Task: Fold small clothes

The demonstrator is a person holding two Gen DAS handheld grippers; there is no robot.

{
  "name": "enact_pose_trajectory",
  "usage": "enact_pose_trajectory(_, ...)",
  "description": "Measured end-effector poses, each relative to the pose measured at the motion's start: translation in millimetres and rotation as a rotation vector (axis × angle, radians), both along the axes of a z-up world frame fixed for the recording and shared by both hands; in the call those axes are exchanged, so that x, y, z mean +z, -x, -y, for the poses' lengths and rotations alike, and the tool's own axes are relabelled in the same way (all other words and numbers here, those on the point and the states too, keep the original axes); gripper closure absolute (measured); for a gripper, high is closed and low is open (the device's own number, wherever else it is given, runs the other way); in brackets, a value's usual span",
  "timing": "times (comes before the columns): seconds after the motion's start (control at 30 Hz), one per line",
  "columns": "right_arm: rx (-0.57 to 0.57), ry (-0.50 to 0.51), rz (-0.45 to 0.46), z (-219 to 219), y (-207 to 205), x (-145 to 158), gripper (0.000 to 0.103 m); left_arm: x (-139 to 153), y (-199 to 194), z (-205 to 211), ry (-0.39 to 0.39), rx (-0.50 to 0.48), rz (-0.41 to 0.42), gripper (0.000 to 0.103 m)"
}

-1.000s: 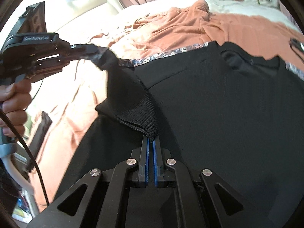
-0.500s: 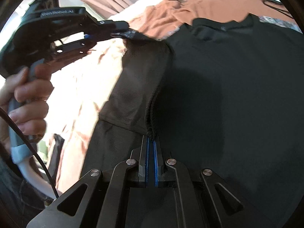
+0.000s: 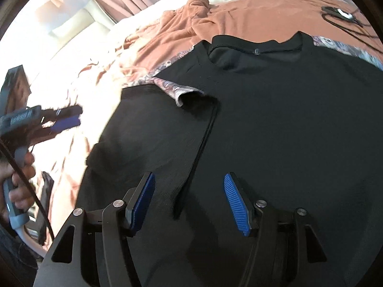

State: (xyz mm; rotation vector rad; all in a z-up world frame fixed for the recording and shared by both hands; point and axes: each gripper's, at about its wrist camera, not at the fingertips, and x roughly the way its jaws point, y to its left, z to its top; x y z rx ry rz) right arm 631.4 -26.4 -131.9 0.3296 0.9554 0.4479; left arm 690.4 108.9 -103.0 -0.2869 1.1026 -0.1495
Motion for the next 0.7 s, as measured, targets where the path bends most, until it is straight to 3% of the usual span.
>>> enact_pose_trajectory(0.3,0.005,0.138,0.036,-37.0,-49.5,-2.0,0.045,-39.4,24.8,-40.7,-0.026,0.042,-0.078,0.047)
enact_pose_trajectory(0.47,-0.004,0.178,0.048,-46.1,-76.5,-3.6,0.046,-52.5,29.8,-47.9,-0.017,0.04,-0.094,0.054)
enact_pose_trajectory(0.53,-0.018,0.193,0.06,-48.2,-86.1,-5.4,0.059,-55.9,30.4,-51.0,-0.003,0.049,-0.093,0.056)
enact_pose_trajectory(0.6,-0.038,0.197,0.054,-47.4,-94.0,-7.7,0.084,-60.0,31.7,-54.0,0.036,0.055,-0.096,0.057)
enact_pose_trajectory(0.7,-0.07,0.146,0.042,-38.9,-99.7,-9.6,0.101,-65.5,32.6,-53.0,0.047,0.047,-0.107,0.061)
